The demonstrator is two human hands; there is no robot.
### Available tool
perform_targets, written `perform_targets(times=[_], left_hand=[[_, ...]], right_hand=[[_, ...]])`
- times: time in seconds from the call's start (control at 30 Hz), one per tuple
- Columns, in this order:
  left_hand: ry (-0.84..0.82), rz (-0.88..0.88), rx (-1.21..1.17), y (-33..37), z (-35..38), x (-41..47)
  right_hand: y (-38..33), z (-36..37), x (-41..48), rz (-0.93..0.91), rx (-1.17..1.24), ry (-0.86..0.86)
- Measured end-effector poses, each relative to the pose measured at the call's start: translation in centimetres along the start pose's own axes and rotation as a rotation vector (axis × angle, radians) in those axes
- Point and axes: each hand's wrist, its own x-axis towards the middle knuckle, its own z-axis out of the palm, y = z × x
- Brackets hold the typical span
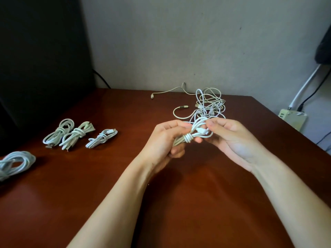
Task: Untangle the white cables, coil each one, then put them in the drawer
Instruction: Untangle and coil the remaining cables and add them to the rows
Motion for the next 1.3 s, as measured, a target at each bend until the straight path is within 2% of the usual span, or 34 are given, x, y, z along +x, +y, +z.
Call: perform_targets(times=[0.17, 0.3, 0.53, 0.63, 0.83, 1.17, 1.3], left_hand=[[-0.046, 0.016, 0.045, -0.4, 0.1, 0.0], [-0.116, 0.045, 0.129, -0.6, 0.7, -0.2], [0.053, 0.080, 0.329, -1.2, 1.2, 0.1], [0.120, 0.074, 0.423, -1.1, 1.1, 0.0], [0.333, 0.152, 0.717, -1.7, 0.6, 0.3], [0.346, 0.148, 0.976, -1.6, 0.5, 0.1], [0.294, 0.213, 0.855, -1.9, 0.6, 0.3]], right_hand=[[-0.2, 0.6, -0.1, -0.132, -0.189, 0.219], [-0.3, 0.4, 0.0, -0.203, -0.236, 0.278], [0.0, 0.3, 0.2, -0.220, -0.270, 0.374], [0.1, 0.6, 0.3, -0.263, -0.330, 0.346], [0.6, 1.1, 0.0, -0.298, -0.467, 0.125], [0.0, 0.8, -0.2, -0.197, -0.454, 0.044], [-0.2, 0.7, -0.1, -0.181, -0.387, 0.082]])
